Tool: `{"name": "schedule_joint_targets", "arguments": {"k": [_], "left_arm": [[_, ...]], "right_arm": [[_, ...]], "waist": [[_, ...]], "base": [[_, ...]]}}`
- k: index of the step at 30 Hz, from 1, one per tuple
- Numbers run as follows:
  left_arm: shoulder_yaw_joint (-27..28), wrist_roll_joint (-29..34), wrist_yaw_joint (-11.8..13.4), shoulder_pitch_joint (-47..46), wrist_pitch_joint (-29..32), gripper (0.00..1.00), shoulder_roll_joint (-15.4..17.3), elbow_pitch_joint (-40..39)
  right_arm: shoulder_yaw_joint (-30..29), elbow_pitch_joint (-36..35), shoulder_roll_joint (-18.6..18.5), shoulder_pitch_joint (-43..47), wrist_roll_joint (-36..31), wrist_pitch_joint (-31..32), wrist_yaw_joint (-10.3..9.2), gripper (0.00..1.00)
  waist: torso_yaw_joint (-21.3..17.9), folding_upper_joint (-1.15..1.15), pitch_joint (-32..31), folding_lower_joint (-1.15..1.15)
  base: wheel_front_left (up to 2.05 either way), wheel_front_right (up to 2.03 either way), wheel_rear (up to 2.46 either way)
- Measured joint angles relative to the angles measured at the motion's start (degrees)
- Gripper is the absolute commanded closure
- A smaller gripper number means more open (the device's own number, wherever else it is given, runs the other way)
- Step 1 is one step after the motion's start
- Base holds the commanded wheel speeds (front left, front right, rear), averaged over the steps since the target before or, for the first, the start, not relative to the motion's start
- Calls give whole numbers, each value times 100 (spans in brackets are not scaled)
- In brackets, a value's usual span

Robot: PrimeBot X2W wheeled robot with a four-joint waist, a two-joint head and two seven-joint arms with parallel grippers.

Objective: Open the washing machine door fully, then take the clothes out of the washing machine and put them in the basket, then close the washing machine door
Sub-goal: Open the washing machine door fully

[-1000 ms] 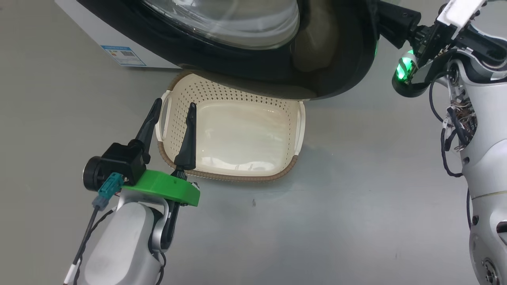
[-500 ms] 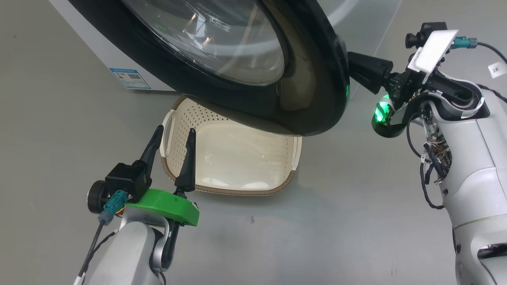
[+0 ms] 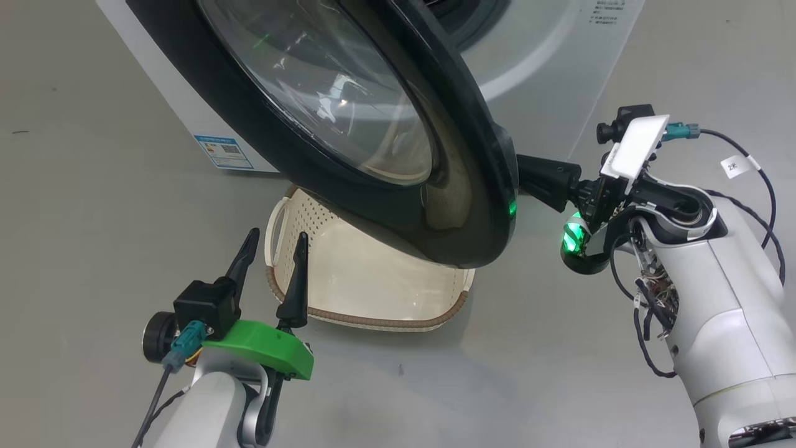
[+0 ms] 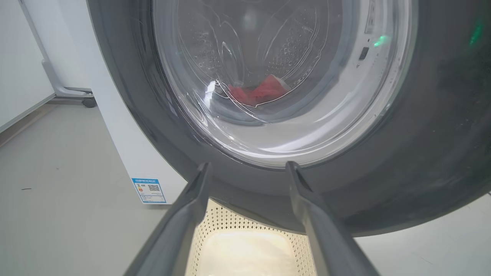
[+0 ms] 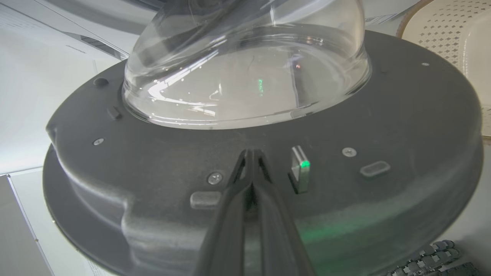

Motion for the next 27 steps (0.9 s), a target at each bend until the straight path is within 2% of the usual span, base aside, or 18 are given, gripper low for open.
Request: {"name": "schedule_joint_targets", "arguments": {"k": [21,27], "left_arm": [[3,51,34,263,0,0,8,69],[-54,44,34,326,0,0,9,81]], "right_arm": [[448,-409,85,851,256,-4,2,100],[742,-634,90,1101,584,-63,2,100]], "waist": [[245,0,-534,0],[353,0,-630,0]], "base": [[0,0,0],[0,0,0]]}}
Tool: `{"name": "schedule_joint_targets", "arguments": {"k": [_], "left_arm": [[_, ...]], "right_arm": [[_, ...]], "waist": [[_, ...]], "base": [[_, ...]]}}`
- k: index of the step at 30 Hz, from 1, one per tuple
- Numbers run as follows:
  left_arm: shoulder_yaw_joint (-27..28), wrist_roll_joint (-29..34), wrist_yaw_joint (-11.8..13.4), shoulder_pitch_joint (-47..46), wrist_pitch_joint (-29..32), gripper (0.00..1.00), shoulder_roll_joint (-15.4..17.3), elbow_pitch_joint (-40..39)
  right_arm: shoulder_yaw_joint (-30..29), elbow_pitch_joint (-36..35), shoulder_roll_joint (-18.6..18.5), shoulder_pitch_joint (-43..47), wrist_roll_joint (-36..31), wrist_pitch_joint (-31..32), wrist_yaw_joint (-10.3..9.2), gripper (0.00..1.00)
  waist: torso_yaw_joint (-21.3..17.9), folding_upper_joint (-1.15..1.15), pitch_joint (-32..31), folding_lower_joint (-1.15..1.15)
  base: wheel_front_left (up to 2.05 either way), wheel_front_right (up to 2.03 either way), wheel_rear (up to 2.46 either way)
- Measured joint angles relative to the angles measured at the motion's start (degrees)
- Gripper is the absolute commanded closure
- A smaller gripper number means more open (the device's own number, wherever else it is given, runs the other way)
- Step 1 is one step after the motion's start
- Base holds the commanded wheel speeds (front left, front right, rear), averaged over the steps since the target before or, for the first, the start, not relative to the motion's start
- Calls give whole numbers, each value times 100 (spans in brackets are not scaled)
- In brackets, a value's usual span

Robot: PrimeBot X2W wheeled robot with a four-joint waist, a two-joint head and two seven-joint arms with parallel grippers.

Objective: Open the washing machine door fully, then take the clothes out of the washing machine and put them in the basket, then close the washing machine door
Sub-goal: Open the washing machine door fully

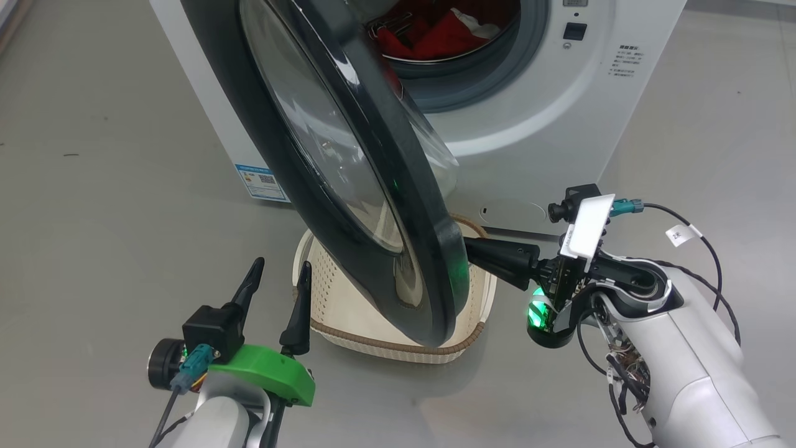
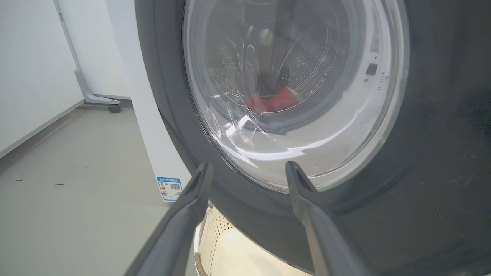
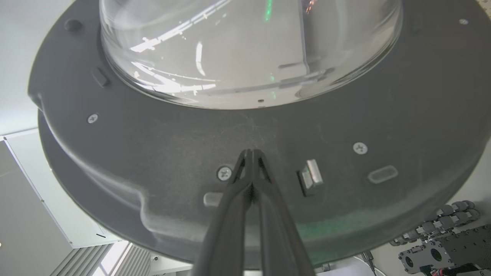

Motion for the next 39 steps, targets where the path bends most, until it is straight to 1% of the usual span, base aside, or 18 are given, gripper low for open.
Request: {"name": "schedule_joint_targets", "arguments": {"k": [8,23,31,39], "left_arm": [[-38,-1,0,57,0,0,2,8],[-37,-37,25,179,0,0,3,36],[-27,-38,49,227,0,0,5,44],[34,-44,77,249,0,0,9,29]], "right_arm": [[330,-252,-4,175,293,-163,0,100],[867,-542,-7,409,537,-469,0,100],[1107,-644,-15,463,659,-616,0,100],[1318,-734,-4,495,714,-761,0,100]], "waist": [[170,0,-70,0],[492,0,-199,0],[606,0,-269,0],[638,0,-281,0]], "base": [[0,0,0],[0,0,0],[0,0,0],[0,0,0]]}}
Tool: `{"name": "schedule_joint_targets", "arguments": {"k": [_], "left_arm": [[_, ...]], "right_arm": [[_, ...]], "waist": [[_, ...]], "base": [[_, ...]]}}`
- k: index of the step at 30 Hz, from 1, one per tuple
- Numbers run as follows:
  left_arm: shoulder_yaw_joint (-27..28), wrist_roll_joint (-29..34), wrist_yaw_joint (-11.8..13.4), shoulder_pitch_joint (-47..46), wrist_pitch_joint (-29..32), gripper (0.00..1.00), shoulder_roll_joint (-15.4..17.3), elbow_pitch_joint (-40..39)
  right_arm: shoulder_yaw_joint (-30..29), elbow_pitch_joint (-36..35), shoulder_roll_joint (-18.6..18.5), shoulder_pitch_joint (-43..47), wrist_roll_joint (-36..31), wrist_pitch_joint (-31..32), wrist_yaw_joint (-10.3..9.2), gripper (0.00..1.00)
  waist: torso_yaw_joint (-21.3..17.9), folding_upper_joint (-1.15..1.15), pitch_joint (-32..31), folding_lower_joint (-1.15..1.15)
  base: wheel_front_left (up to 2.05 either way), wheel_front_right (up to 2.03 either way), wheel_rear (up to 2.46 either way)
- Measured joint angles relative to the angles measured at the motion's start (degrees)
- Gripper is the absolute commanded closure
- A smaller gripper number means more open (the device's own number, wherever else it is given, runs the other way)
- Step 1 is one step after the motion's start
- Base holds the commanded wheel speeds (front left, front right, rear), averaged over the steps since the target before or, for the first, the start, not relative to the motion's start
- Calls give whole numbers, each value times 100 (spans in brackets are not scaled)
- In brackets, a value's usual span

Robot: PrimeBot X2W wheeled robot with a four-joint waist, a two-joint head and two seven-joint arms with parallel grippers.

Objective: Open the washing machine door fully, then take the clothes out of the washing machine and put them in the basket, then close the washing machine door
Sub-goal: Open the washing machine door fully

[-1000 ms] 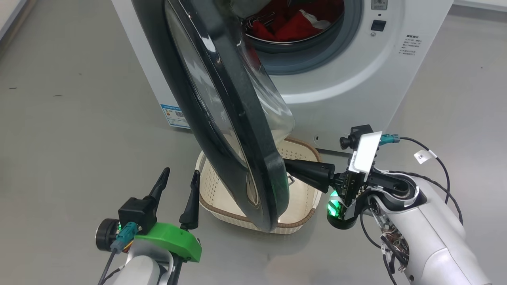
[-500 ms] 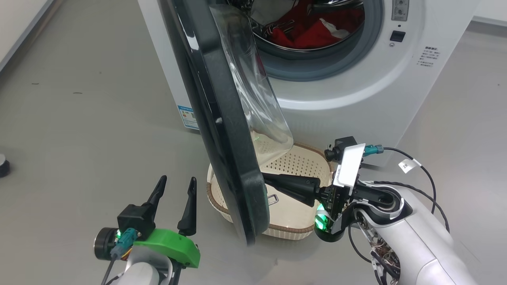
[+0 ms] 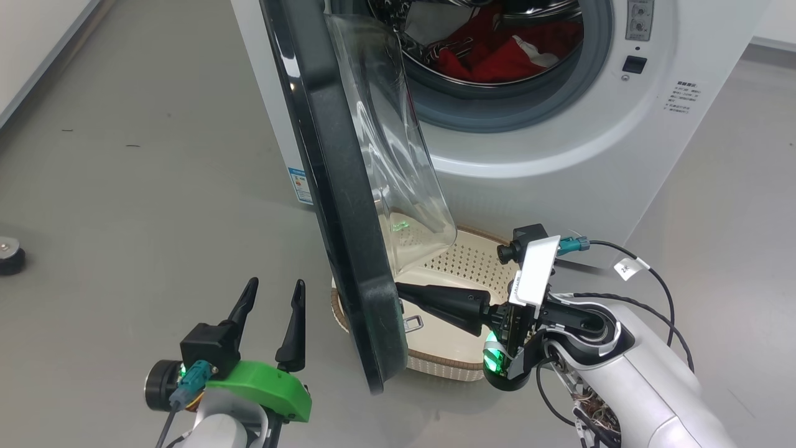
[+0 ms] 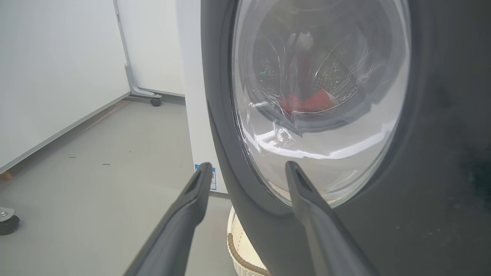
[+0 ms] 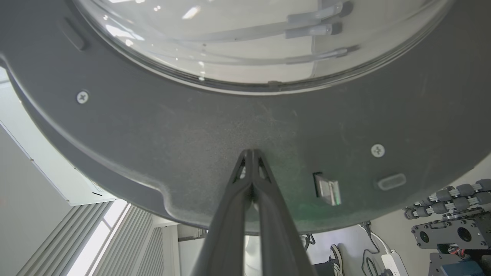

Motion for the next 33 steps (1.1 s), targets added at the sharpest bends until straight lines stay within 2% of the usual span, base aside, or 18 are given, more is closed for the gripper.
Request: {"name": "schedule_joint_targets", "arguments": {"k": [12,21,29,30,31,32,33], "left_arm": [[83,1,16,39,0,0,0,-29],[113,53,23,53,0,0,0,-56],[230,99,66,57,0,0,0,-75],[263,101,66,58,0,0,0,-74],[271,103,67,59,0,0,1,-75],[269,112,67,60,0,0,2,-71],[268,129,67,60,0,0,2,-70]], "right_arm": [[-234,-130,14,102,136,-376,0,100],[-1078,-490,20,336,290,-901,0,100],[-1759,-923,0,706,-66,-1473,0,100],[-1804,-950,-14,766,-144,-1527,0,90],[-1848,-993,-29,835,-223,-1601,0,70],[-1905,-1036,-35,905,-335,-1706,0,42],[-1961,-1078,-66,977,-447,-1798,0,10]], "waist": [[-75,0,13,0],[-171,0,17,0],[-267,0,19,0],[-280,0,15,0],[-295,0,9,0],[-309,0,5,0],[-319,0,1,0]], "base": [[0,0,0],[0,0,0],[0,0,0],[0,0,0],[0,0,0],[0,0,0],[0,0,0]]}}
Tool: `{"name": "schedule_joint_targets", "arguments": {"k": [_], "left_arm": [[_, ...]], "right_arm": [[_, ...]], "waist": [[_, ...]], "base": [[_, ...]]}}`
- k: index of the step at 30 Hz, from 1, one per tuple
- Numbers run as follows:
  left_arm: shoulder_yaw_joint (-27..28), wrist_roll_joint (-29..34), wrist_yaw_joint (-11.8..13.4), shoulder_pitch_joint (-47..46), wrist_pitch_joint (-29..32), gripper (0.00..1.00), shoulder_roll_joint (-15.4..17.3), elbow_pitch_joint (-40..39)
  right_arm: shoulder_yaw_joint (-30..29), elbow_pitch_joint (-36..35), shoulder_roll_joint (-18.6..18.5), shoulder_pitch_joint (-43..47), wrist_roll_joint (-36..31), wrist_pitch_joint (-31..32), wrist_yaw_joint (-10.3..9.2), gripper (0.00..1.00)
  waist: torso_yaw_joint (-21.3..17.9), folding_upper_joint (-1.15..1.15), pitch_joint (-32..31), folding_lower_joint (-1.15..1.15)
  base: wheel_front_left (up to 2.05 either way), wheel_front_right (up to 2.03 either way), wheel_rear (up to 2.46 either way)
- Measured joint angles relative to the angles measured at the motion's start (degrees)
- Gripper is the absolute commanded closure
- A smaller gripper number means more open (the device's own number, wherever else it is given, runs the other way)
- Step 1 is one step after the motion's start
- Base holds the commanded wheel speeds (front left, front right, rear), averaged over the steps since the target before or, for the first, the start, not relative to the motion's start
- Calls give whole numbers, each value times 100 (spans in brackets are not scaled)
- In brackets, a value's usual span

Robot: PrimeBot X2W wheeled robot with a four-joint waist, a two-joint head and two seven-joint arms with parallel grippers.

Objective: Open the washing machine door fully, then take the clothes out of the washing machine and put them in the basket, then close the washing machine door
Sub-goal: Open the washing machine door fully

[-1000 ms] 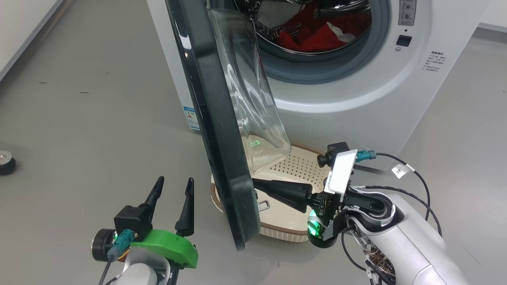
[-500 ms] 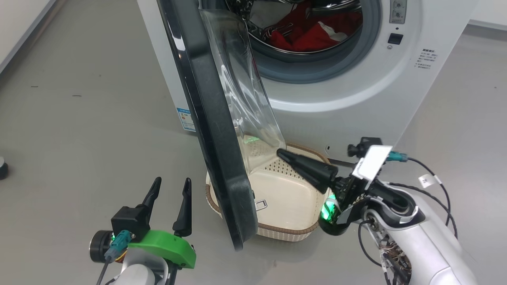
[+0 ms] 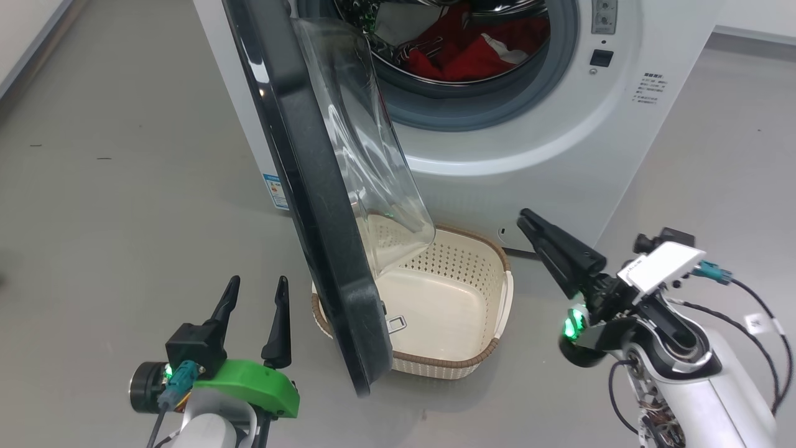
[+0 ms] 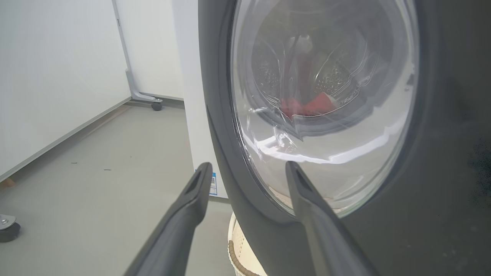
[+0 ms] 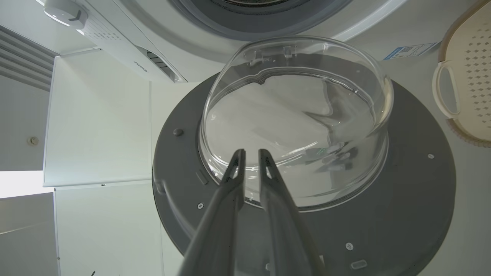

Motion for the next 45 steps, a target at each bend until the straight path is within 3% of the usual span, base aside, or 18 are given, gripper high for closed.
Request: {"name": "schedule_joint_targets", "arguments": {"k": [1,2,19,31,34,35,36,41,45], "left_arm": [[1,38,0,0,0,0,1,-1],[4,75,0,0,0,0,1,0],[56,330,55,11,0,0,70,92],[83,430,57,130,0,0,81,182],[93,430,57,153,0,0,81,209],[102,430,57,156,0,0,81,231],[102,430,57,156,0,0,81,231],[122,430,57,184,0,0,81,237],[133,430,57,192,0,0,81,240]], "right_arm": [[-35,-40,-37,59,-110,-80,0,2],[-70,-76,-73,115,-235,-171,0,0],[-259,-279,-641,910,-2609,-1957,0,0],[79,55,-1233,1296,-5114,-3585,-16,0],[179,81,-1406,1309,-5803,-4002,-230,0],[241,102,-1470,1309,-6193,-4241,-394,0],[241,102,-1470,1309,-6193,-4241,-394,0],[297,63,-1606,1309,-7136,-4285,-893,0],[309,-9,-1608,1308,-7454,-4263,-1057,0]], "waist": [[-9,0,-2,0],[-17,0,-2,0],[-120,0,-66,0],[-139,0,-193,0],[-143,0,-239,0],[-144,0,-263,0],[-144,0,-263,0],[-150,0,-300,0],[-154,0,-311,0]], "base": [[0,0,0],[0,0,0],[0,0,0],[0,0,0],[0,0,0],[0,0,0],[0,0,0],[0,0,0],[0,0,0]]}}
